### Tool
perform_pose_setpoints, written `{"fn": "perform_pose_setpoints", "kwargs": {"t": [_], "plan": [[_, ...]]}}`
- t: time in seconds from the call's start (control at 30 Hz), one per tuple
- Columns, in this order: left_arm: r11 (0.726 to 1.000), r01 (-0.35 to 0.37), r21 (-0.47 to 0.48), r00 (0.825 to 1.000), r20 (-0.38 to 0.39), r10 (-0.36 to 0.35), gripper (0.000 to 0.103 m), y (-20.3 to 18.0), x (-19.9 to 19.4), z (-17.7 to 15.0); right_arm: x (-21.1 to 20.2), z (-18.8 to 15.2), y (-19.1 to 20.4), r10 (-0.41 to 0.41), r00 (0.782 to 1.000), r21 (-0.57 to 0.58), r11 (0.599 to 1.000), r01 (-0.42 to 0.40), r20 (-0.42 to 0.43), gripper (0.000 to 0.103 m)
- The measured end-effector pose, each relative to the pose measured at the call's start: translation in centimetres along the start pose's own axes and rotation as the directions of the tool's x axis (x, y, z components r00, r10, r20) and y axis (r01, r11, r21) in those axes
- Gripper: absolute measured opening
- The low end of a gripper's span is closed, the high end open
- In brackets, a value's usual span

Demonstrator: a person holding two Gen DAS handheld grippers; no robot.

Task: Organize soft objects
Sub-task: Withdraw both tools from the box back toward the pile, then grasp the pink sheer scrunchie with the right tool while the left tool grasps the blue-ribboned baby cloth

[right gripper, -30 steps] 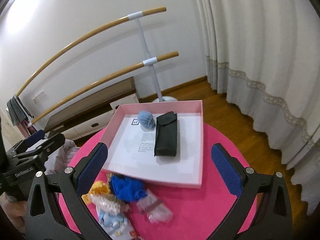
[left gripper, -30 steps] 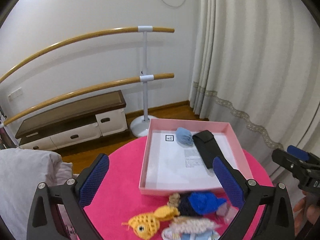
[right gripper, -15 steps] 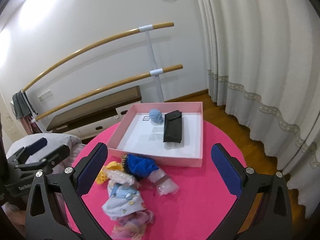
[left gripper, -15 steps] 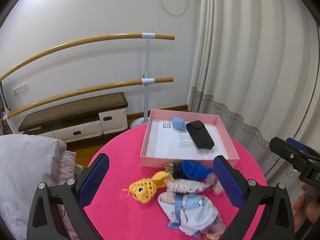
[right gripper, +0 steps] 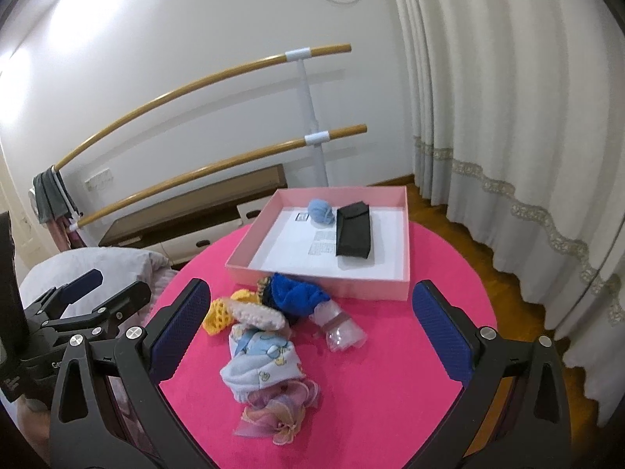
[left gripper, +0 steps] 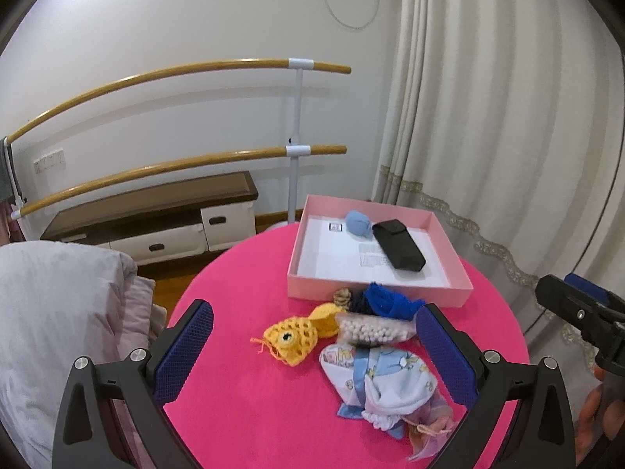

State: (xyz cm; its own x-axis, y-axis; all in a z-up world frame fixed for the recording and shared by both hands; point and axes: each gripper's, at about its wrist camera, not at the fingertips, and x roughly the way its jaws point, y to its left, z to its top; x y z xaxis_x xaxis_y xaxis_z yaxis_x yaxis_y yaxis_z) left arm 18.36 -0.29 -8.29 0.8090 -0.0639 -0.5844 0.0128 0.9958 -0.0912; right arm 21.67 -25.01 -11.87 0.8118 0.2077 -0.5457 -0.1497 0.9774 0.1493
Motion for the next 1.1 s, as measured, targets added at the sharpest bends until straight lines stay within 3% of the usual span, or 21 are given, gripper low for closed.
{"fn": "perform_pose_setpoints", "kwargs": {"t": [0.5,0.8,1.1], "plan": [[1.0,-0.017,-0.023,0.992,-0.129,0.014,0.103,0.6,2.2,-3.8,2.4,-6.1,0.0,0.017,0.988,-0.022,1.0,-0.021,-0.156,0.103],[0.999,-0.039,-0.027,0.972,-0.231,0.031,0.103,1.0,5.1,-6.7,5.2,-9.7,0.6,0.073,0.956,-0.037,0.996,-0.087,-0.283,0.101],[0.999,-0.033,-0.01,0.96,-0.279,0.029,0.103,0.5,8.0,-8.1,8.5,-11.8,0.2,0.099,0.928,-0.022,0.993,-0.114,-0.358,0.068]]}}
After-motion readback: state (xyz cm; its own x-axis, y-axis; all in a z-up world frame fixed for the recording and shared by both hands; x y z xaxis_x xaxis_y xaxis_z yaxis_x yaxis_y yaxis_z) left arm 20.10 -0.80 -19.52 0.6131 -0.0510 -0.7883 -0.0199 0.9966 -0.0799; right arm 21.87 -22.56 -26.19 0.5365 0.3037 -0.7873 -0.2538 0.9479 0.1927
